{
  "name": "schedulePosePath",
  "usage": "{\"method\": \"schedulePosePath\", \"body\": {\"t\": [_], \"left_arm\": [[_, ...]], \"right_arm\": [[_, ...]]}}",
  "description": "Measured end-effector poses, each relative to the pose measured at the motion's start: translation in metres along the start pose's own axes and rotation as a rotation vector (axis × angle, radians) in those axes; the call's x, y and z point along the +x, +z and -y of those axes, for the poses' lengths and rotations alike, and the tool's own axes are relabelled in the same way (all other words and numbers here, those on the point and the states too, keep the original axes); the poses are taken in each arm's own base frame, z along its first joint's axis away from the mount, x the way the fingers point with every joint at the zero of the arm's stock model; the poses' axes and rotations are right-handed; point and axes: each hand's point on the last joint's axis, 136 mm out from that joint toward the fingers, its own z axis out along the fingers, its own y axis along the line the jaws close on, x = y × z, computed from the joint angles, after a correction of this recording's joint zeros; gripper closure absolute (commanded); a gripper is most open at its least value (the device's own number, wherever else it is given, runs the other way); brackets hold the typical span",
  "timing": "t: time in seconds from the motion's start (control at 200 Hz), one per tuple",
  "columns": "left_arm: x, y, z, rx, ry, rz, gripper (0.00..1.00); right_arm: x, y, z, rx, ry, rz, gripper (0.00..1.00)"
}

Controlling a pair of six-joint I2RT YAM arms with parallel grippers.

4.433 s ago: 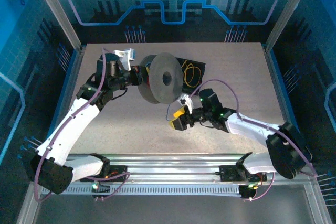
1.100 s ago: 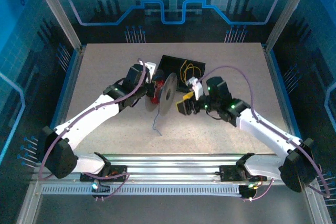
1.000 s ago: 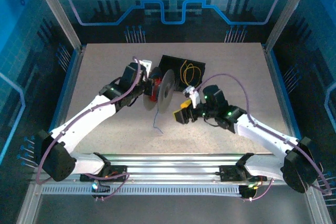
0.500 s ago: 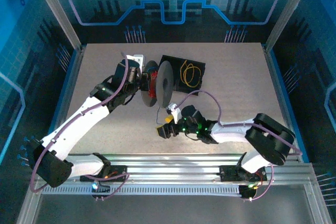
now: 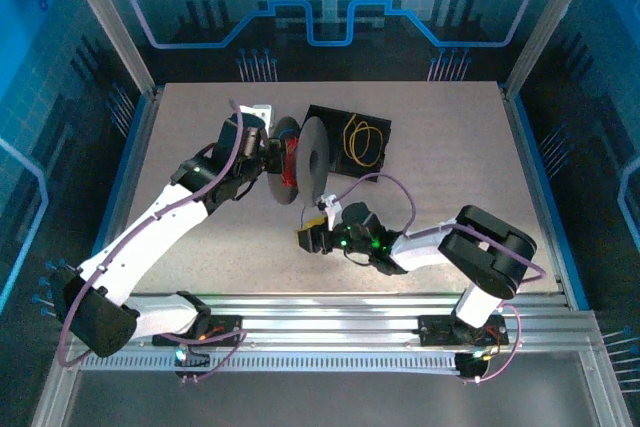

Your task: Wrap the cables

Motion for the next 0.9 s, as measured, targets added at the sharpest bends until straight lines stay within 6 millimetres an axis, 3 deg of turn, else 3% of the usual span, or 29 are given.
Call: {"method": "schedulePosePath", "body": {"t": [0.065, 0.135, 0.3, 0.42, 0.595, 0.896], "left_arm": [[0.0, 0.0, -0.001, -0.001, -0.001, 0.0, 1.0], [-0.001, 0.0, -0.001, -0.006, -0.002, 0.004, 1.0], [-0.008, 0.0, -0.007, -0.037, -0.02, 0.052, 1.0], [-0.015, 0.004, -0.014, -0.062, -0.05, 0.133, 1.0], [-0.016, 0.017, -0.024, -0.101, -0.087, 0.21, 1.0], [-0.02, 0.038, -0.032, -0.158, -0.08, 0.261, 1.0]], "right_arm": [[0.001, 0.001, -0.001, -0.007, 0.021, -0.001, 0.86], [-0.002, 0.001, -0.003, -0.02, 0.046, 0.008, 1.0], [-0.011, -0.002, -0.001, -0.041, 0.203, 0.041, 1.0], [-0.018, 0.002, -0.001, -0.107, 0.413, 0.093, 1.0], [-0.005, 0.017, 0.004, -0.172, 0.692, 0.098, 1.0], [-0.017, 0.014, -0.017, -0.269, 0.768, 0.125, 1.0]]}}
